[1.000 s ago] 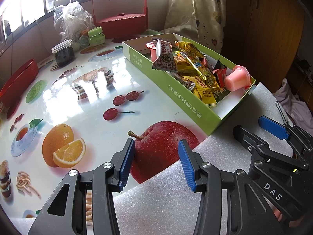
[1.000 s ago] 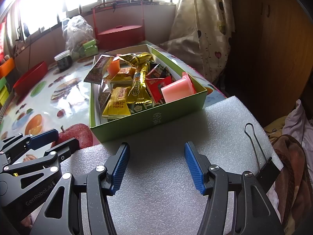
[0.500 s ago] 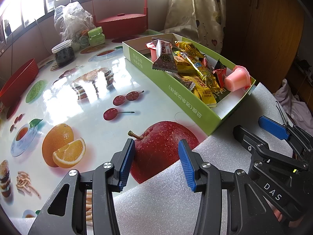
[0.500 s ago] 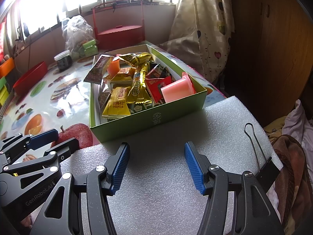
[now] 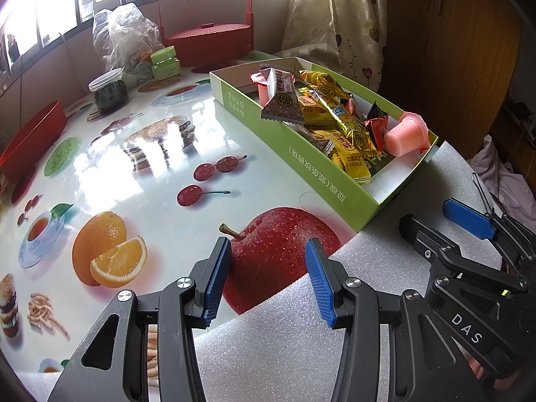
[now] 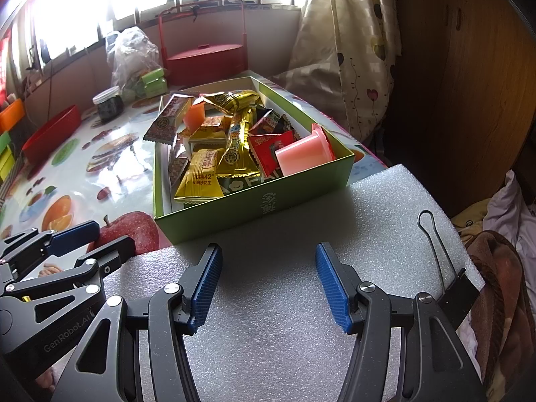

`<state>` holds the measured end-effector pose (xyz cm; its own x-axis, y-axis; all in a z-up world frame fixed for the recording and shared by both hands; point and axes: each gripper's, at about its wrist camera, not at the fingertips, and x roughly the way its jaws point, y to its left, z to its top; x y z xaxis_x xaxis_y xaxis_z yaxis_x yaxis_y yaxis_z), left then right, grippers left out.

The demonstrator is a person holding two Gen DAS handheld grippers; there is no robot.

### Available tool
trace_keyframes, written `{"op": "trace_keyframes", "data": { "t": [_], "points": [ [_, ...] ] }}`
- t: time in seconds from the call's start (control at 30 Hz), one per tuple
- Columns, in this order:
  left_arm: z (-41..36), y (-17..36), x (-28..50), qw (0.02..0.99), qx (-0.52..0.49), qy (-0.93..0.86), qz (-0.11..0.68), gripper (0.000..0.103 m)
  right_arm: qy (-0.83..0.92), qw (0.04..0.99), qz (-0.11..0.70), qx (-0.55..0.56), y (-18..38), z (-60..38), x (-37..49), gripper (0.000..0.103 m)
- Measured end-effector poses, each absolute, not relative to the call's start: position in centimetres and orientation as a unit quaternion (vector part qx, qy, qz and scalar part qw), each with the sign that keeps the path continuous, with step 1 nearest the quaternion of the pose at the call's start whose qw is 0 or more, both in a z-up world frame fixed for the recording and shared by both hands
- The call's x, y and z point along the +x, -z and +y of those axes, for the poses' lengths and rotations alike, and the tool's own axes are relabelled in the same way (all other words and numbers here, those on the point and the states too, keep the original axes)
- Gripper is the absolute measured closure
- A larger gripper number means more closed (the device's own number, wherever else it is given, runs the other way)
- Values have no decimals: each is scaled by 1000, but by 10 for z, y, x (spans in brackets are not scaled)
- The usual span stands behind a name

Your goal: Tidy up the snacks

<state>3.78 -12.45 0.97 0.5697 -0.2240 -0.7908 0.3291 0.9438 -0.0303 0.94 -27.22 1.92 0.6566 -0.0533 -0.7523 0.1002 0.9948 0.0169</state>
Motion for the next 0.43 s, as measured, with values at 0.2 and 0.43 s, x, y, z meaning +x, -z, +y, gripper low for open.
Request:
{"op": "trace_keyframes", "data": {
  "t": [0.2, 0.43],
  "points": [
    [-124, -10, 38, 884, 60, 157, 437, 56, 42, 910, 412, 28, -19, -272, 9, 45],
    [-125, -10, 37, 884, 61, 156, 436, 56, 42, 910, 411, 28, -18, -272, 9, 45]
  ]
}}
